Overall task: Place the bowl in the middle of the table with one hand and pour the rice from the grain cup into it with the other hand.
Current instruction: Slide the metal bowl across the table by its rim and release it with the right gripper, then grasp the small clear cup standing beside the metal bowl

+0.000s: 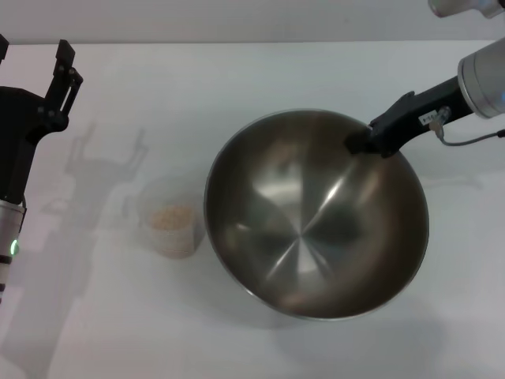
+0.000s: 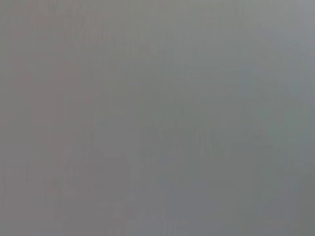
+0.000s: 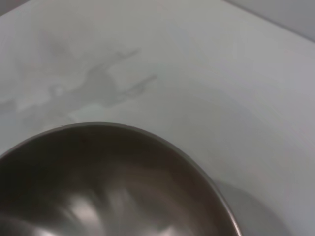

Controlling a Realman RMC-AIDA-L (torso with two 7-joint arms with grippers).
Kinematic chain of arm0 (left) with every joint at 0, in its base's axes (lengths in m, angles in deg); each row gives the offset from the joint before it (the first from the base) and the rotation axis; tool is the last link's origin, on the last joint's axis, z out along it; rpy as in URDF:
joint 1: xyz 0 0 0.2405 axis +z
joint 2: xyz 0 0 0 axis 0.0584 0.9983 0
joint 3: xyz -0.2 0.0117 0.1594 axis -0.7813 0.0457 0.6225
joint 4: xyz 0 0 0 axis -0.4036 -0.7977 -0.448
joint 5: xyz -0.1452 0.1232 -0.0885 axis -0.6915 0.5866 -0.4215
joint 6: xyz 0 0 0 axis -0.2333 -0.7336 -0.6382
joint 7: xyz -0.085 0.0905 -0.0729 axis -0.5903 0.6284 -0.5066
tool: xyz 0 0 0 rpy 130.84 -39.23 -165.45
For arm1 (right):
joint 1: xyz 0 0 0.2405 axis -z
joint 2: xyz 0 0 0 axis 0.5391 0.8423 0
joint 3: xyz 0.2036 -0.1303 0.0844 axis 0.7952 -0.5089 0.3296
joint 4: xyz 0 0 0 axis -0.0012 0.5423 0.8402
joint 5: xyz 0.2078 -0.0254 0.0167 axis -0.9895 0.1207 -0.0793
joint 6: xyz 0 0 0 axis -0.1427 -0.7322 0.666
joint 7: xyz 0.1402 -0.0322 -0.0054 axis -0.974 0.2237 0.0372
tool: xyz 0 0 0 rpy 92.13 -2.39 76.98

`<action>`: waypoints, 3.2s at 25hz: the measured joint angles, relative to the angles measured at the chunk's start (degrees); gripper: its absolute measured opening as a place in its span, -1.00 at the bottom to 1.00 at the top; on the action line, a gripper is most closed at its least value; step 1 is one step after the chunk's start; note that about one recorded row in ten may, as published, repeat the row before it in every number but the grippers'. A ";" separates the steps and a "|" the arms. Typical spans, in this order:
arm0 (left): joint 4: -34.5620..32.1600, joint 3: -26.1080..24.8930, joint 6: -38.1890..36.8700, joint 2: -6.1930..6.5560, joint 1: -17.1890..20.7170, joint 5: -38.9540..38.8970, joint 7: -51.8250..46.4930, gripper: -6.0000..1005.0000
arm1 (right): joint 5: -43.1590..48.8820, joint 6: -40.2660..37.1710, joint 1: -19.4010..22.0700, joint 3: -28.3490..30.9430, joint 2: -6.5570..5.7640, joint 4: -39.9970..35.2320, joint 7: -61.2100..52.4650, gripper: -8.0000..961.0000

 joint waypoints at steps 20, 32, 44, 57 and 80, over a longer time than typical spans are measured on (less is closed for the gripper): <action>0.25 0.48 -0.44 -0.09 0.60 0.19 0.00 0.54 | 2.58 -3.27 -0.18 -0.26 0.52 4.52 -1.46 -0.97; 0.26 0.55 -0.45 -0.09 0.62 0.19 0.00 0.53 | 3.92 -5.99 -0.76 -5.92 0.53 4.73 -5.64 -0.95; 0.25 0.53 -0.55 -0.10 1.11 0.19 0.00 0.52 | 1.70 -5.45 0.70 -6.06 0.62 -3.71 -5.28 -0.60; 0.25 0.44 -1.54 -0.10 1.50 0.19 0.00 0.52 | 0.84 -36.77 12.80 -20.28 0.90 -21.27 0.61 -0.02; 0.25 1.16 -1.75 0.00 2.71 0.12 0.00 0.51 | 0.79 -162.24 19.86 -54.33 0.34 44.14 -70.40 -0.02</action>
